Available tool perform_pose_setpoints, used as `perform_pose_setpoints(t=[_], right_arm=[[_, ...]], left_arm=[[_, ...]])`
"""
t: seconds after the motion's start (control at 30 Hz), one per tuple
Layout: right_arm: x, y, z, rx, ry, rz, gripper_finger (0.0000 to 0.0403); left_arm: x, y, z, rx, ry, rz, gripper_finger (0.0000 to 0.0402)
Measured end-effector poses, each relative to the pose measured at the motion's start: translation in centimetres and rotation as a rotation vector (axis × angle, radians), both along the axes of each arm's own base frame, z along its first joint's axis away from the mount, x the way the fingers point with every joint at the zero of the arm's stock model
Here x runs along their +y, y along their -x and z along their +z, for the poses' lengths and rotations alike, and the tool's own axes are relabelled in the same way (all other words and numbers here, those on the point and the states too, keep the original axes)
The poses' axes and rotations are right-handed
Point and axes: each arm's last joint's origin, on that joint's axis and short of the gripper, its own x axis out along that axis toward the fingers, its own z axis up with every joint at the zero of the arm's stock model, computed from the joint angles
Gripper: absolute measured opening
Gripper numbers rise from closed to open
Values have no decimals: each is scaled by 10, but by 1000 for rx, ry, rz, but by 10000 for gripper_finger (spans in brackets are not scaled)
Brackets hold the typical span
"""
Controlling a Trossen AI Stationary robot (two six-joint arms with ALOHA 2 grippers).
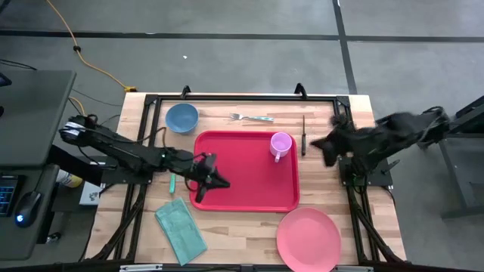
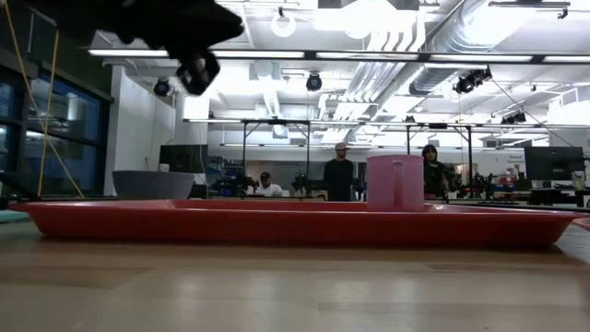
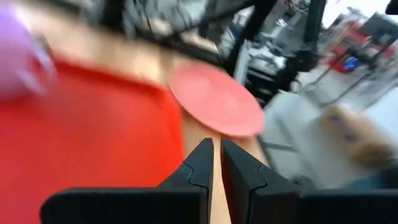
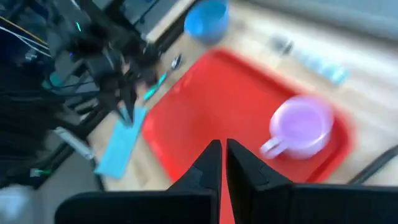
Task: Set up tray
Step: Put the pink plate on the red tray to the bottom left of the purple cup
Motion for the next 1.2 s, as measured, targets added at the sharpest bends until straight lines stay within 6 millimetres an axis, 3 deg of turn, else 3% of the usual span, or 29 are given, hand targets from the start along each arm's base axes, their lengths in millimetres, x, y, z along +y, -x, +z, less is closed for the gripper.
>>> perform_pose_setpoints(t=[0.17, 0.33, 0.47, 0.6, 0.67, 0.77, 0.97, 1.2], right_arm=[[-13, 28, 34, 23, 176, 37, 0], [-20, 46, 41, 118, 286, 93, 0], [-23, 53, 39, 167, 337, 120, 0], [-23, 55, 40, 170, 364, 141, 0], [-23, 55, 40, 170, 369, 141, 0], [-24, 55, 40, 176, 398, 140, 0], [-25, 55, 41, 178, 441, 126, 0], [-25, 55, 41, 175, 434, 131, 0]], left_arm=[[-23, -13, -25, 150, 323, 78, 60], [-63, -41, -29, 192, 502, 123, 60], [-96, -75, -16, 210, 535, 92, 60], [-118, -111, -10, 341, 465, 136, 60], [-124, -121, -17, 463, 404, 179, 60], [-133, -145, -24, 511, 428, 192, 60], [-140, -186, -44, 489, 514, 152, 60], [-139, -193, -68, 562, 517, 227, 60]])
